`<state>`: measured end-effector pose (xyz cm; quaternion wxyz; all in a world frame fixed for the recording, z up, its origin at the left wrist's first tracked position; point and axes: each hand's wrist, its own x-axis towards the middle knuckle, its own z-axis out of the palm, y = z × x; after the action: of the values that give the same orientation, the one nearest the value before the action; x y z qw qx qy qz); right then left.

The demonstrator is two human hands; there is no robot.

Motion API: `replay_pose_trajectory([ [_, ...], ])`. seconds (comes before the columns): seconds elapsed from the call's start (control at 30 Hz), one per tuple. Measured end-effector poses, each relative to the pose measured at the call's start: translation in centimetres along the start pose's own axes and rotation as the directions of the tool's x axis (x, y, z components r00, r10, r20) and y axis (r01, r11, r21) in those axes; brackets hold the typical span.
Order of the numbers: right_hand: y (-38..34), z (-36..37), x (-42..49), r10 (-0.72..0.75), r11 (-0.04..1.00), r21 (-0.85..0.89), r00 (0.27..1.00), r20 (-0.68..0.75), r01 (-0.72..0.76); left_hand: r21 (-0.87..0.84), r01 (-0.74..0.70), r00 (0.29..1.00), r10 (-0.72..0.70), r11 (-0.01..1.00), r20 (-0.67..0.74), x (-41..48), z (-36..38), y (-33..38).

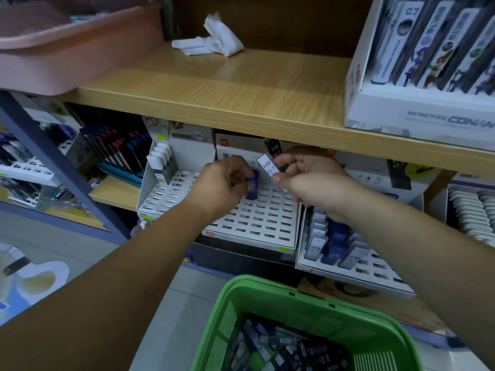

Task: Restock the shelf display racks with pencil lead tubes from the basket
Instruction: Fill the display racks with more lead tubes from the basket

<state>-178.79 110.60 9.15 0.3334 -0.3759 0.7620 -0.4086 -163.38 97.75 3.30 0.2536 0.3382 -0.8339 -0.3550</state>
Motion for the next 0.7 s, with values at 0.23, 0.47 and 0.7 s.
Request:
replay_pose_trajectory([
  [0.23, 0.3, 0.2, 0.0, -0.034, 0.999, 0.005, 0.997, 0.075, 0.034, 0.102, -0.046, 0.999, 0.046, 0.994, 0.004, 0.1, -0.8, -0.8],
  [0.47, 0.2, 0.8, 0.1, -0.008, 0.994, 0.113, 1.000, 0.026, 0.005, 0.214, -0.146, 0.989, 0.146, 0.966, 0.014, -0.6, -0.5, -0.8],
  [0.7, -0.7, 2.8, 1.0, -0.017, 0.993, 0.120, 1.000, -0.019, 0.019, 0.252, -0.084, 0.989, 0.112, 0.964, -0.098, -3.1, -1.5, -2.5],
])
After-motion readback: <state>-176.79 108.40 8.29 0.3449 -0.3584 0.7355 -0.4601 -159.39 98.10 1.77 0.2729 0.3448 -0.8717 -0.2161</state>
